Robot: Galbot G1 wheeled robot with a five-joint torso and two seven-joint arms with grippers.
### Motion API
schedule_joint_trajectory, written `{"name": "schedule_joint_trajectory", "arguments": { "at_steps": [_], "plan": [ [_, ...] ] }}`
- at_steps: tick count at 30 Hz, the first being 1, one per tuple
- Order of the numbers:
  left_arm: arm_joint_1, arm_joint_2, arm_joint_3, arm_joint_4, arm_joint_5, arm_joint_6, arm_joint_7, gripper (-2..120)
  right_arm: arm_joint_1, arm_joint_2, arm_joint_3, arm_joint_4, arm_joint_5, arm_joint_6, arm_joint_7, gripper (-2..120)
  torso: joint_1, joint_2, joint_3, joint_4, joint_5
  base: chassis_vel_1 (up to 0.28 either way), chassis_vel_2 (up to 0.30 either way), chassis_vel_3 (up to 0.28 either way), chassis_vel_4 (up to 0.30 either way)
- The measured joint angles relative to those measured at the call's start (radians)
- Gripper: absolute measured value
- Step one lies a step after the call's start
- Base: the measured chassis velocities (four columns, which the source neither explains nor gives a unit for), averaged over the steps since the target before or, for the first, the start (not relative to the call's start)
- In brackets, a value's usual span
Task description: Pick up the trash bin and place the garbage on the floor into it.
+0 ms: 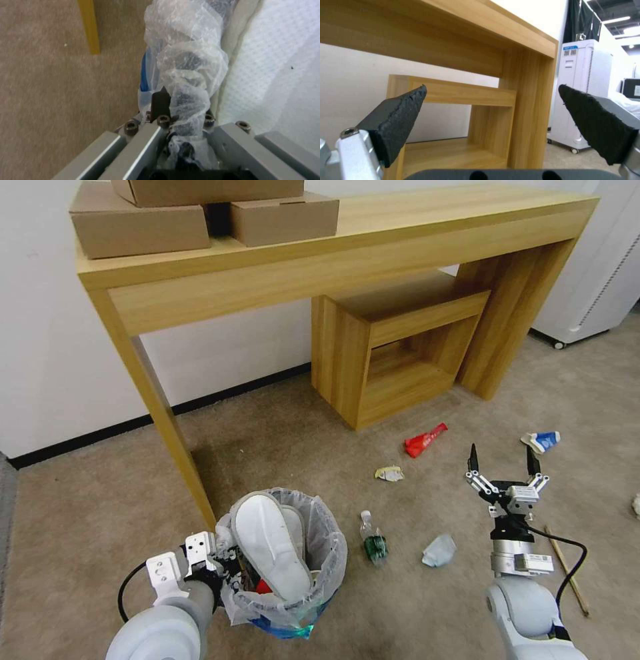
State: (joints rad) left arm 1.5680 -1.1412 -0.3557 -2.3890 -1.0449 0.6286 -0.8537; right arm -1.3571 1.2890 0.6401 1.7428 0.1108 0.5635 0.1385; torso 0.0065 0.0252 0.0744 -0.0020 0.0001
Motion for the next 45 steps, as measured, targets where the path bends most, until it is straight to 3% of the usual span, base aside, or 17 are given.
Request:
{"name": "schedule_joint_trajectory", "arguments": {
  "at_steps": [8, 13, 14, 20, 24, 25, 27, 28, 31, 32, 35, 39, 45],
  "plan": [
    [0.004, 0.003, 0.001, 0.000, 0.004, 0.001, 0.000, 0, -0.011, -0.032, -0.003, 0.004, -0.009, -0.013, 0.016, 100, 0.000, 0.000, 0.000, -0.0003, -0.0001, -0.078, 0.060, 0.077, -0.069],
    [0.012, 0.007, -0.008, 0.000, 0.003, 0.001, -0.003, 0, -0.012, -0.062, -0.036, 0.027, -0.005, -0.103, 0.086, 100, 0.000, 0.000, 0.000, -0.0003, 0.0000, 0.000, 0.000, 0.000, 0.000],
    [0.013, 0.008, -0.014, -0.002, -0.002, 0.001, -0.006, 0, -0.013, -0.089, -0.074, 0.052, 0.014, -0.170, 0.128, 100, 0.000, 0.000, 0.000, -0.0001, 0.0001, 0.000, 0.000, 0.000, 0.000],
    [0.018, 0.016, -0.031, -0.013, -0.029, 0.001, -0.014, 0, 0.005, -0.208, -0.172, 0.109, 0.172, -0.318, 0.170, 100, 0.000, 0.000, 0.000, -0.0003, 0.0004, 0.000, 0.000, 0.000, 0.000],
    [0.030, 0.027, -0.045, -0.021, -0.035, 0.000, -0.017, 0, 0.112, -0.356, -0.281, 0.199, 0.543, -0.609, 0.280, 100, 0.000, 0.000, 0.000, -0.0004, -0.0001, 0.000, 0.000, 0.000, 0.000],
    [0.030, 0.027, -0.045, -0.021, -0.035, 0.000, -0.017, 0, 0.112, -0.356, -0.281, 0.199, 0.543, -0.609, 0.280, 100, 0.000, 0.000, 0.000, -0.0004, -0.0001, 0.000, 0.000, 0.000, 0.000],
    [0.033, 0.028, -0.049, -0.022, -0.035, 0.000, -0.019, 0, 0.206, -0.416, -0.348, 0.222, 0.747, -0.775, 0.373, 100, 0.000, 0.000, 0.000, 0.0003, -0.0001, 0.000, 0.000, 0.000, 0.000],
    [0.033, 0.028, -0.049, -0.022, -0.035, 0.000, -0.019, 0, 0.206, -0.416, -0.348, 0.222, 0.747, -0.775, 0.373, 100, 0.000, 0.000, 0.000, 0.0003, -0.0001, 0.000, 0.000, 0.000, 0.000],
    [0.037, 0.020, -0.052, -0.017, -0.032, 0.000, -0.022, 0, 0.326, -0.468, -0.463, 0.196, 1.054, -1.098, 0.539, 100, 0.000, 0.000, 0.000, 0.0000, -0.0002, 0.000, 0.000, 0.000, 0.000],
    [0.037, 0.020, -0.052, -0.017, -0.032, 0.000, -0.022, 0, 0.326, -0.468, -0.463, 0.196, 1.054, -1.098, 0.539, 100, 0.000, 0.000, 0.000, 0.0000, -0.0002, 0.000, 0.000, 0.000, 0.000],
    [0.040, 0.010, -0.051, -0.007, -0.022, 0.000, -0.024, 0, 0.417, -0.437, -0.578, 0.097, 1.206, -1.235, 0.674, 100, 0.000, 0.000, 0.000, -0.0001, 0.0007, 0.000, 0.000, 0.000, 0.000],
    [0.041, 0.006, -0.056, -0.001, -0.021, 0.000, -0.026, 0, 0.471, -0.401, -0.660, 0.021, 1.236, -1.305, 0.693, 100, 0.000, 0.000, 0.000, -0.0001, 0.0003, 0.000, 0.000, 0.000, 0.000],
    [0.041, 0.001, -0.057, 0.004, -0.019, 0.000, -0.027, 0, 0.536, -0.364, -0.751, -0.054, 1.211, -1.318, 0.693, 100, 0.000, 0.000, 0.000, -0.0003, -0.0003, 0.000, 0.000, 0.000, 0.000]
  ]
}}
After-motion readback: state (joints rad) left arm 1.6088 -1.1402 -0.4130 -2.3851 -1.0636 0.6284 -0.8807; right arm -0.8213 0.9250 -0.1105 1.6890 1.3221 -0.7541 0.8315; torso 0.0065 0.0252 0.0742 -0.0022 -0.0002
